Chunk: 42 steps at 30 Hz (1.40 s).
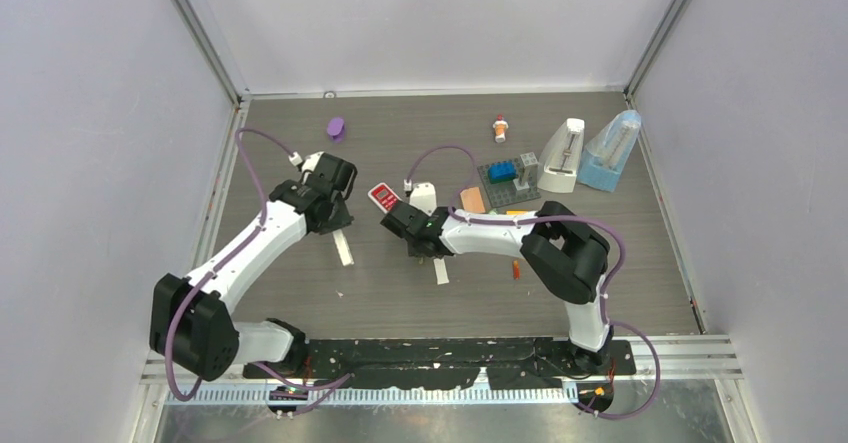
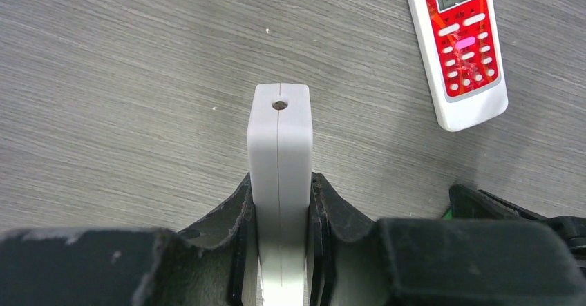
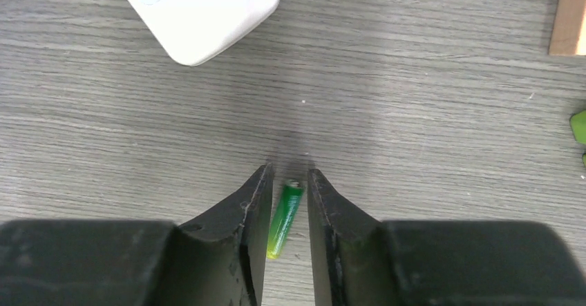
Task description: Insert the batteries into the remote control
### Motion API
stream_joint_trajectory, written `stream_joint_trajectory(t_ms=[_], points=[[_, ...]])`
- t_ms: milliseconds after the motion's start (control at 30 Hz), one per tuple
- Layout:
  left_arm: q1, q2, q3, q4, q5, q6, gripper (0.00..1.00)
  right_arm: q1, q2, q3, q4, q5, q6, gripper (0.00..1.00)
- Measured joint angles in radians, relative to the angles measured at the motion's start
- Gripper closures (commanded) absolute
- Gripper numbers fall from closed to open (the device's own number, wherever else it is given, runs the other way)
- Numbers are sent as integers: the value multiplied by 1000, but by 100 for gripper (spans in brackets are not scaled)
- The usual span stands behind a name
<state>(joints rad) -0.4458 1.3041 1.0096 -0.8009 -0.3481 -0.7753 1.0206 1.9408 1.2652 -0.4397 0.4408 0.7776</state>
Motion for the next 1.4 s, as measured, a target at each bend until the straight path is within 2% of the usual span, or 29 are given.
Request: stream_joint_trajectory(t_ms=[100, 267, 333, 367, 433, 633, 867, 1033, 1167, 1400], points=[[13, -14, -13, 6, 14, 4, 100, 16, 21, 29, -24, 26, -11, 83], [31, -31, -32, 19, 40, 18, 100, 31, 38, 55, -52, 50, -17, 90], [36, -38, -39, 27, 53, 24, 100, 32, 38, 56, -52, 53, -18, 84], [37, -42, -42, 29, 59, 26, 100, 32, 39, 56, -52, 53, -19, 67], [40, -51, -51, 42, 73, 29, 100, 32, 39, 58, -55, 53, -23, 57], [42, -70, -69, 52, 100, 31, 100, 32, 38, 61, -74, 60, -24, 54], [42, -83, -84, 59, 114, 32, 100, 37, 36, 58, -76, 47, -2, 67], [42, -87, -97, 64, 120, 32, 100, 48, 32, 53, -73, 33, 17, 70], [42, -94, -107, 66, 135, 32, 100, 54, 29, 47, -67, 29, 27, 92], [42, -134, -146, 107, 200, 33, 100, 60, -8, -8, -22, 35, 18, 95]])
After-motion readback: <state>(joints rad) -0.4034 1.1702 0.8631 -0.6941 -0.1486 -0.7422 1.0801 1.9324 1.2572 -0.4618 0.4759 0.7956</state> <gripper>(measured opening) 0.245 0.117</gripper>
